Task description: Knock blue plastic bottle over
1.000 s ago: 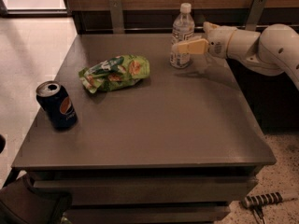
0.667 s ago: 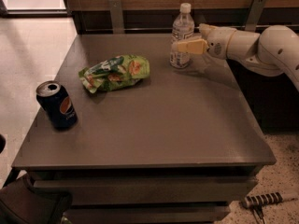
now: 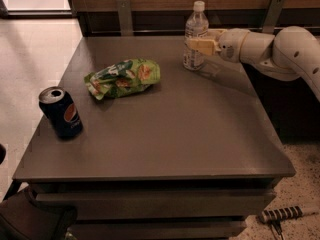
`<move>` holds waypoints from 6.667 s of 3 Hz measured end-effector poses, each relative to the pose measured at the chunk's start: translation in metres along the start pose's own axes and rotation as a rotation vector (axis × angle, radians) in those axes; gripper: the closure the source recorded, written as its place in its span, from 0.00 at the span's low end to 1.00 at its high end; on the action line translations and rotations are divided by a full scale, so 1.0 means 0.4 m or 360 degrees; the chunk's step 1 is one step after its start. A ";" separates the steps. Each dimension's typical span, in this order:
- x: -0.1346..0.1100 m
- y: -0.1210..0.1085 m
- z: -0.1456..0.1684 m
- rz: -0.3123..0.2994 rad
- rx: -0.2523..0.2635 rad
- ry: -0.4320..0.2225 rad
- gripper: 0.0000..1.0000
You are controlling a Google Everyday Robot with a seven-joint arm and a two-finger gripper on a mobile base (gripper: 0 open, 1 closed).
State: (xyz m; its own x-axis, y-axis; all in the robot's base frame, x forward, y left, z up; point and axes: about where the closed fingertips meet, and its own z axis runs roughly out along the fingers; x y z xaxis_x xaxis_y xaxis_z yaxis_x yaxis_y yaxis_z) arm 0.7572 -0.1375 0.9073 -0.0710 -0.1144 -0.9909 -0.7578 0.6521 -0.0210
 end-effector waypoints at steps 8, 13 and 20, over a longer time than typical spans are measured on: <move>-0.125 0.056 -0.143 -0.0239 0.0243 0.0800 1.00; 0.038 0.109 -0.113 -0.0211 0.0065 0.1416 1.00; 0.182 0.105 0.038 -0.0096 -0.0245 0.1376 0.06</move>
Offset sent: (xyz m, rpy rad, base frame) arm 0.0003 0.0031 -0.0004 0.0007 0.0007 0.0044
